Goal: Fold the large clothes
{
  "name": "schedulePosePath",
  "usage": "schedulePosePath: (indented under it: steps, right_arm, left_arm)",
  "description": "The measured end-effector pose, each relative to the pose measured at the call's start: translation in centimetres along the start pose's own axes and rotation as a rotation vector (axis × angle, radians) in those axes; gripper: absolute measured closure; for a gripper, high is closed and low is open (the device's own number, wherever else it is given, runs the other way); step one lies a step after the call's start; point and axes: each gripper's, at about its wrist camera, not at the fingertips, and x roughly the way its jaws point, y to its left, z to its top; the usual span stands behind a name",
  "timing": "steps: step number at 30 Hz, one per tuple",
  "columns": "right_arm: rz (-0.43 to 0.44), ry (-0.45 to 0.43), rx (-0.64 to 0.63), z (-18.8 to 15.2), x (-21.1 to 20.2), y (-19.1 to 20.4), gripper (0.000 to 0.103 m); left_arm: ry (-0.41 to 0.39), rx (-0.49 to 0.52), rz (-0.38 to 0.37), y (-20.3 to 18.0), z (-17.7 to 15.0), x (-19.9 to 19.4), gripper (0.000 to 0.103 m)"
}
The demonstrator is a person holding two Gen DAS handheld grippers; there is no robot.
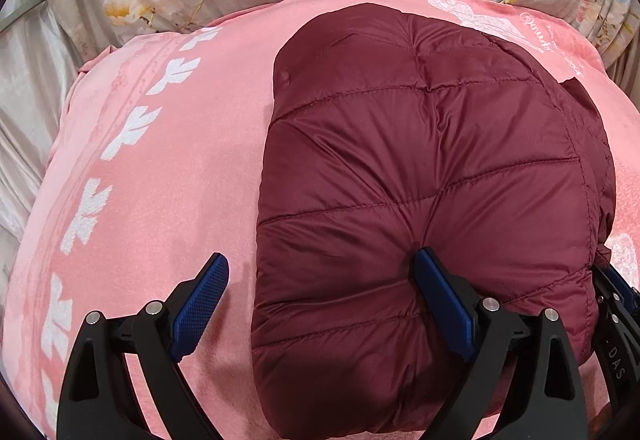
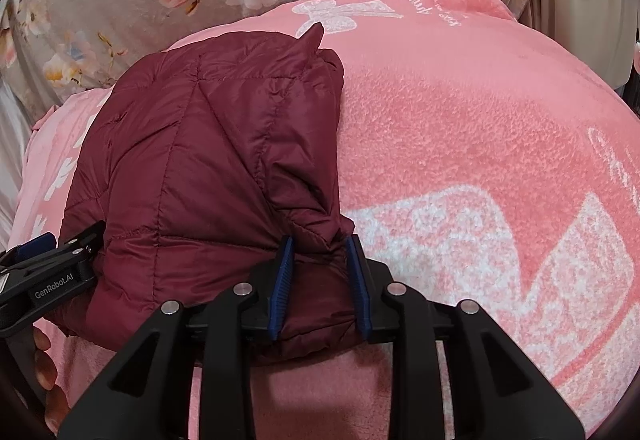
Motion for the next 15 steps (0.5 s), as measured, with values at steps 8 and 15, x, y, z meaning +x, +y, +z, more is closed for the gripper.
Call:
schedulePosePath:
  steps: [8, 15]
  right_arm:
    - [0.035, 0.004, 0.04, 0.1, -0.3, -0.8, 0.071]
    - [0.193, 0.03, 0.192, 2.8, -1.3, -4.2, 0.037]
  left_arm:
    - [-0.009, -0.028, -0.061, 0.9, -0.5, 0.1, 0.01]
    - [0.075, -0.266, -0.376, 8.0, 0.4, 0.4, 0.012]
